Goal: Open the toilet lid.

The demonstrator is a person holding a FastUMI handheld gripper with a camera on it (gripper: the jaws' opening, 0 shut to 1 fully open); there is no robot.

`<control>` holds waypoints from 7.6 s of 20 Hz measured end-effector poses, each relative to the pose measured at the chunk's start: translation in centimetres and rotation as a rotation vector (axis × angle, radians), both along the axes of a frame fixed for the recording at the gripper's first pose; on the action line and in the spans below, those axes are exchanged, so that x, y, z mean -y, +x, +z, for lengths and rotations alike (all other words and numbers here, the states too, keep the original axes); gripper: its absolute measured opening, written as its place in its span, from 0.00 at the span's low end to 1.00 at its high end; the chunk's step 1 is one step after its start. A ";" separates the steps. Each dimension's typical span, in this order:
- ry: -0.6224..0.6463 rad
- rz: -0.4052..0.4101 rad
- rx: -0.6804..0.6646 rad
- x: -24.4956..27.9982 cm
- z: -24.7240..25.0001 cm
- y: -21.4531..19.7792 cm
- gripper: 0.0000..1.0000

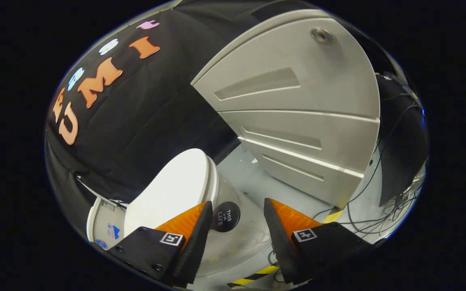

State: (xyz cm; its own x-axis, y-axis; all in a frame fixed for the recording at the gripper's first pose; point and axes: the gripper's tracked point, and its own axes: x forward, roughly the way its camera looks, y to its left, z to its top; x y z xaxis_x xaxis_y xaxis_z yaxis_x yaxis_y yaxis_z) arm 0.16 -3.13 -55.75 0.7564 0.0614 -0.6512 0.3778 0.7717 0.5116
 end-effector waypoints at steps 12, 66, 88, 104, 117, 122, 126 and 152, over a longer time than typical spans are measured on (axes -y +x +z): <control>0.357 -0.053 -0.085 -2.0 1.5 -1.6 0.25; -0.077 0.209 0.245 -21.2 35.4 3.1 0.08; -0.238 0.484 0.438 -41.3 42.6 -2.3 0.08; -0.334 0.689 0.496 -53.6 42.6 -6.7 0.08; -0.552 0.699 0.589 -54.7 43.9 -7.5 0.38; -0.498 0.710 0.593 -53.2 45.9 -7.6 0.71; -0.504 0.720 0.621 -50.4 48.4 -7.1 0.95; -0.539 0.491 0.634 -26.1 52.6 2.0 1.00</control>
State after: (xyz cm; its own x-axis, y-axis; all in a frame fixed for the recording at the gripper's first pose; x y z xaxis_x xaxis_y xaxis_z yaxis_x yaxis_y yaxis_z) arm 2.16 22.94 -3.19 0.9469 0.2768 -0.1636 -0.2739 0.9609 0.0403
